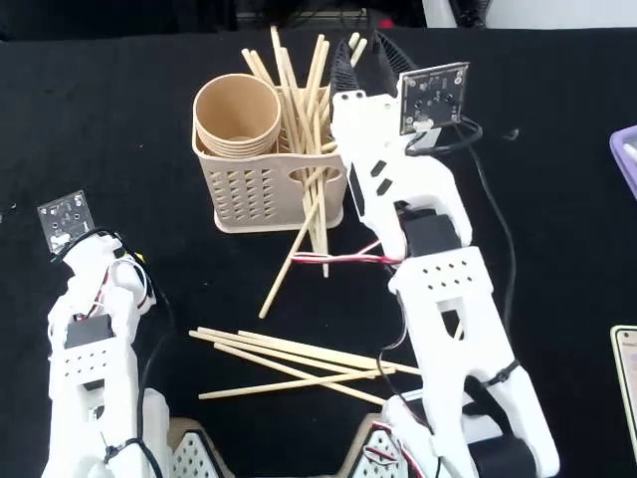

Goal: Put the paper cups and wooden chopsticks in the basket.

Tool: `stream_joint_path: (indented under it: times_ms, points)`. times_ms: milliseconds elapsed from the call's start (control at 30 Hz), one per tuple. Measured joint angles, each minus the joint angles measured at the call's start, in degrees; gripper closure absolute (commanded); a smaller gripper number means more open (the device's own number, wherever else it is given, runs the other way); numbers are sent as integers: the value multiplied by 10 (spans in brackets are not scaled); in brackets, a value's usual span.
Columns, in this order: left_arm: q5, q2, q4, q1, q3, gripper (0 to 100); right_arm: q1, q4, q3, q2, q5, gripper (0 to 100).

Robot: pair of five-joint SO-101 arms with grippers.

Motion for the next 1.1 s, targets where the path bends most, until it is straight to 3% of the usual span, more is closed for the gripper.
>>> stream_joint_path:
  times_ms: [200,367,500,600,733,833,967,1100]
  points:
    - [0,0,0,0,0,917,-14,108,0,-105,0,874]
    - [0,0,0,0,0,917,-56,335,0,-200,4,874]
    - [0,0,0,0,0,917,-93,535,20,-200,84,871]
    - [0,0,0,0,0,917,-127,625,54,-149,178,870]
    - [10,0,0,-31,0,916,-149,669,65,-45,226,789]
    - [58,0,0,-68,0,915,-160,673,65,49,263,735]
    - [91,0,0,-98,0,916,-221,673,84,132,322,734]
    - [98,0,0,-105,0,916,-303,673,116,134,331,734]
